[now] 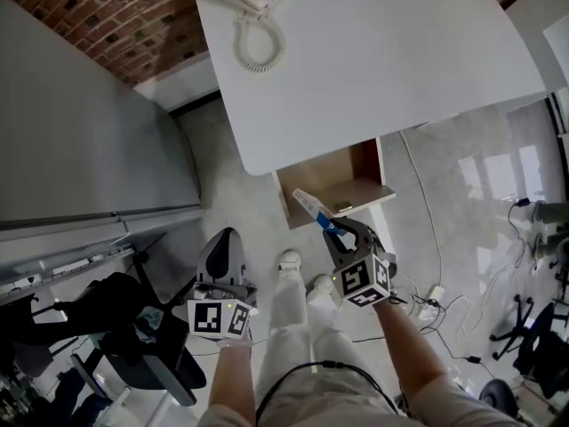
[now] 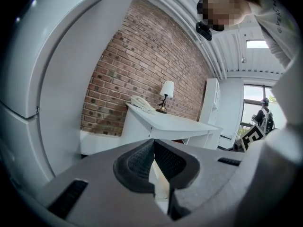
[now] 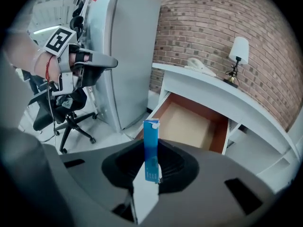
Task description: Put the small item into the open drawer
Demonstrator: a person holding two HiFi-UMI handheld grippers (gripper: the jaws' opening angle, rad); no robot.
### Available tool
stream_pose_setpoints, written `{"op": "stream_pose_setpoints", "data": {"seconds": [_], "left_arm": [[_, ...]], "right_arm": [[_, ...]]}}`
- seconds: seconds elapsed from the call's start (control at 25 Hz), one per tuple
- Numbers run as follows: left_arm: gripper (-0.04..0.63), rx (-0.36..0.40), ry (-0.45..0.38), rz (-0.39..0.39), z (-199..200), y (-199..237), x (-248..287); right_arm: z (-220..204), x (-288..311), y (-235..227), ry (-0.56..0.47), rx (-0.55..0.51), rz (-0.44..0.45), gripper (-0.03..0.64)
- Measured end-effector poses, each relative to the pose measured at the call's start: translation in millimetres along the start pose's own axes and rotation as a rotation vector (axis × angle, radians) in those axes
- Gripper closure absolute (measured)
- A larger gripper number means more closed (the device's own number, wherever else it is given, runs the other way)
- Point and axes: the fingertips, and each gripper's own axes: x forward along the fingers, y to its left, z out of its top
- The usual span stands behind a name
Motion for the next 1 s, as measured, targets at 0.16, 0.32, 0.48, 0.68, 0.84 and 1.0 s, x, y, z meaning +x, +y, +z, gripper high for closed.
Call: {"op": "stream_pose_setpoints", "data": {"seconds": [0.16, 0.32, 0.48, 0.68, 0.84, 1.0], "left_arm": [[0.590, -0.011, 0.004, -0.001, -5.0, 6.7, 6.0], [0.590, -0.025, 0.012, 0.002, -11.0, 15.5, 13.1], [0.590, -0.038, 0.020, -0.004, -15.6, 17.9, 18.0], [0.590, -0.043, 0.028, -0.009, -19.0, 21.6, 23.8], [0.590, -0.043, 0.025, -0.013, -18.3, 23.9, 27.5], [0.590, -0.045, 0.024, -0.016, -19.1, 26.1, 30.1]], "right_arm": [[-0.8, 13.5, 0.8, 0.028, -0.012, 0.017, 0.537], [3.3, 30.8, 2.0, 0.060, -0.046, 0.043, 0.536], [0.2, 44.4, 4.0, 0.123, -0.138, 0.052, 0.536], [-3.5, 59.0, 8.1, 0.212, -0.250, 0.067, 0.537], [-5.5, 68.6, 12.0, 0.271, -0.303, 0.091, 0.535], [-4.3, 74.8, 13.5, 0.281, -0.277, 0.117, 0.532]]}}
